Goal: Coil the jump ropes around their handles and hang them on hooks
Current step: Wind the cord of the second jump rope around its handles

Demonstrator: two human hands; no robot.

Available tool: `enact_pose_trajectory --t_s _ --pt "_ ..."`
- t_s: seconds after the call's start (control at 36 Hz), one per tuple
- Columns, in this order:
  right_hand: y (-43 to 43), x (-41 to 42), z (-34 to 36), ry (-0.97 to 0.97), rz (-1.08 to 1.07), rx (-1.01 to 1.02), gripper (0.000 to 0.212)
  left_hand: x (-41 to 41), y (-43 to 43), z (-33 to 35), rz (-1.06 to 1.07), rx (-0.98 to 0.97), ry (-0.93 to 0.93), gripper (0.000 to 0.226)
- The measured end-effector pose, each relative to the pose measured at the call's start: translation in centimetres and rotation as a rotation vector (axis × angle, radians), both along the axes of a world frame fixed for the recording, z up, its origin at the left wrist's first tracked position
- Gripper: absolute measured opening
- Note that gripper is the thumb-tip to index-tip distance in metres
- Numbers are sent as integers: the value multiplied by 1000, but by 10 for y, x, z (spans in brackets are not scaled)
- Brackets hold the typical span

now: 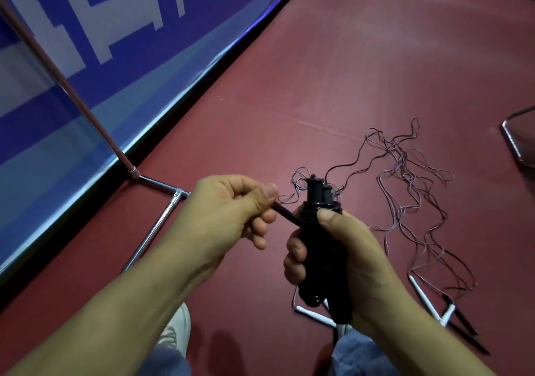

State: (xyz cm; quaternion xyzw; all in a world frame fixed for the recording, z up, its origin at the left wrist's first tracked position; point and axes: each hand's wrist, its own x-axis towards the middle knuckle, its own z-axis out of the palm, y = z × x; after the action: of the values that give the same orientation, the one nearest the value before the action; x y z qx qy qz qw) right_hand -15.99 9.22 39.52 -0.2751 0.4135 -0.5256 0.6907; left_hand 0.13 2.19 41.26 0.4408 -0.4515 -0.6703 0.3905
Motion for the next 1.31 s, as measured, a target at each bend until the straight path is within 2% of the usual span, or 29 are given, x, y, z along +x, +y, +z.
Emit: enact_pose_trajectory --t_s 0.11,0.28,0.42,0.5,0.58,0.69,0.81,0.83,0.89,0.94,1.03,1.11,1.22,1.31 --pt "0 -2 2 -45 114 -2 67 1 -2 5 33 -199 -151 21" --pt "11 0 3 -249 342 -39 40 -8 5 8 -41 -218 -44 16" --pt "13 0 1 -427 469 -81 31 -12 12 4 -125 -245 33 27" --pt "11 4 2 -482 494 -79 32 -11 18 4 -239 -105 139 23" --pt "8 6 3 -502 478 -34 35 -12 26 8 -327 66 222 32" --pt "4 5 -3 -421 427 31 46 -16 25 12 -184 97 196 34" --pt "-2 -4 -6 -195 306 129 62 -11 13 6 25 -182 -97 32" --pt "-4 -6 -2 -114 295 103 55 -9 11 6 54 -234 -165 31" --pt "-6 -7 6 24 268 72 26 -8 12 4 104 -318 -283 31" --pt "-8 -1 10 79 182 106 27 -12 16 -1 113 -377 -380 30" --pt "-3 11 5 110 62 157 48 -20 21 -5 113 -405 -408 26" --pt "3 15 5 275 48 66 33 -17 20 -3 64 -418 -392 34" --pt "3 7 6 356 46 -40 50 -4 15 2 -70 -368 -198 22" --pt "2 6 7 422 63 -128 43 3 17 6 -138 -355 -138 8"
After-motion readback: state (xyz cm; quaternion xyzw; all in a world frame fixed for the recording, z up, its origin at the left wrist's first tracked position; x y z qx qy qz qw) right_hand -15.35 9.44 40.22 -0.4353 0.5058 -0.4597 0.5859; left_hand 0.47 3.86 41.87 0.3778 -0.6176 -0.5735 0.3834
